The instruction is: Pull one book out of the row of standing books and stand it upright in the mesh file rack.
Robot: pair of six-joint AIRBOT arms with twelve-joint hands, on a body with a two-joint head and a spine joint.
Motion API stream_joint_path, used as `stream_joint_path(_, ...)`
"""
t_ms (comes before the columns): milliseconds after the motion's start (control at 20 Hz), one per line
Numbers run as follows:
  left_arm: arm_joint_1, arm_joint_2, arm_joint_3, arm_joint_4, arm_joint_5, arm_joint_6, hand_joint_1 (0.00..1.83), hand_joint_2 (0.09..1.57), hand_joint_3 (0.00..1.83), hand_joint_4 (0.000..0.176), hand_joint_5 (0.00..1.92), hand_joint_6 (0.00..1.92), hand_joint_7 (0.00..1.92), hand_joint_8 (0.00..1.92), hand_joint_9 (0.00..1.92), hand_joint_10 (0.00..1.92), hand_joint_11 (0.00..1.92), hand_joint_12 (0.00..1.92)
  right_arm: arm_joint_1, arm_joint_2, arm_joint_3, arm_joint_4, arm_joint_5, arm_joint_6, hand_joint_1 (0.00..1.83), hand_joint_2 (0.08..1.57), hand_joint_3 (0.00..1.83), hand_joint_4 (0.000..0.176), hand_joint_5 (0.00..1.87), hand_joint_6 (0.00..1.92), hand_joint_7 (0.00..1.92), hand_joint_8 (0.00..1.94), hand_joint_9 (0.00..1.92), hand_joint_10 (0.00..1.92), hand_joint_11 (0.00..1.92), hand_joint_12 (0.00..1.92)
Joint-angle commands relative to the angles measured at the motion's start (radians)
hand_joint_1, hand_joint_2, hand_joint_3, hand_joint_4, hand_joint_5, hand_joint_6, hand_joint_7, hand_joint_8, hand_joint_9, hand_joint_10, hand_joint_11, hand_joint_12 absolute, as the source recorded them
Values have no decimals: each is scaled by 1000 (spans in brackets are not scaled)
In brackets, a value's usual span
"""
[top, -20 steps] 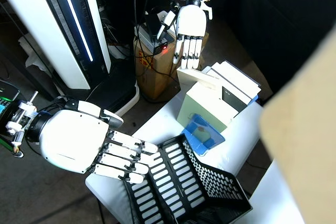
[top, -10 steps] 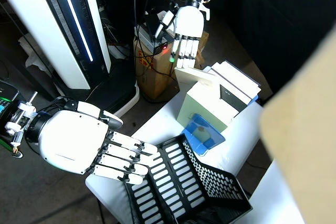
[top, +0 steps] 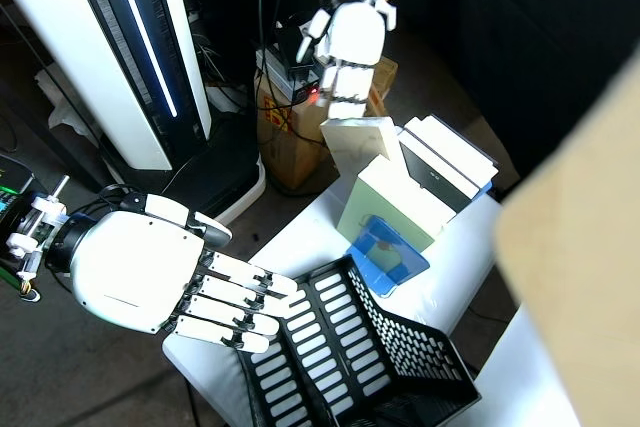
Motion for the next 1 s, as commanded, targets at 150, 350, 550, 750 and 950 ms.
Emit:
stream_joint_path(150, -4, 33, -23, -17, -235, 14, 0, 1318, 6, 65, 79, 0, 0, 0, 0, 0, 0, 0, 4, 22, -17, -51, 118, 3, 667, 1356, 0, 0, 0, 0, 0, 0, 0, 0, 0, 0)
stream_joint_path(350, 2, 62, -21, -175, -340, 113, 0, 1336, 10, 45, 1, 0, 0, 0, 0, 0, 0, 0, 54, 57, -66, -203, 87, -7, 711, 1278, 0, 0, 0, 0, 0, 0, 0, 0, 0, 0)
stream_joint_path(550, 36, 65, -13, -305, -472, 134, 86, 1310, 0, 66, 0, 0, 0, 0, 0, 0, 0, 0, 178, 57, -86, -393, -17, 3, 803, 1217, 0, 0, 0, 0, 0, 0, 0, 0, 0, 0)
stream_joint_path(750, 70, 64, -3, -417, -598, 127, 165, 1275, 0, 75, 0, 0, 0, 0, 0, 0, 0, 0, 323, -14, -48, -643, -157, 118, 732, 1202, 0, 0, 0, 0, 0, 0, 0, 0, 0, 0)
stream_joint_path(950, 88, 57, 13, -503, -674, 112, 286, 1268, 0, 70, 0, 0, 0, 0, 0, 0, 0, 0, 406, -113, -7, -867, -259, 225, 807, 1116, 0, 0, 0, 0, 0, 0, 0, 0, 0, 0)
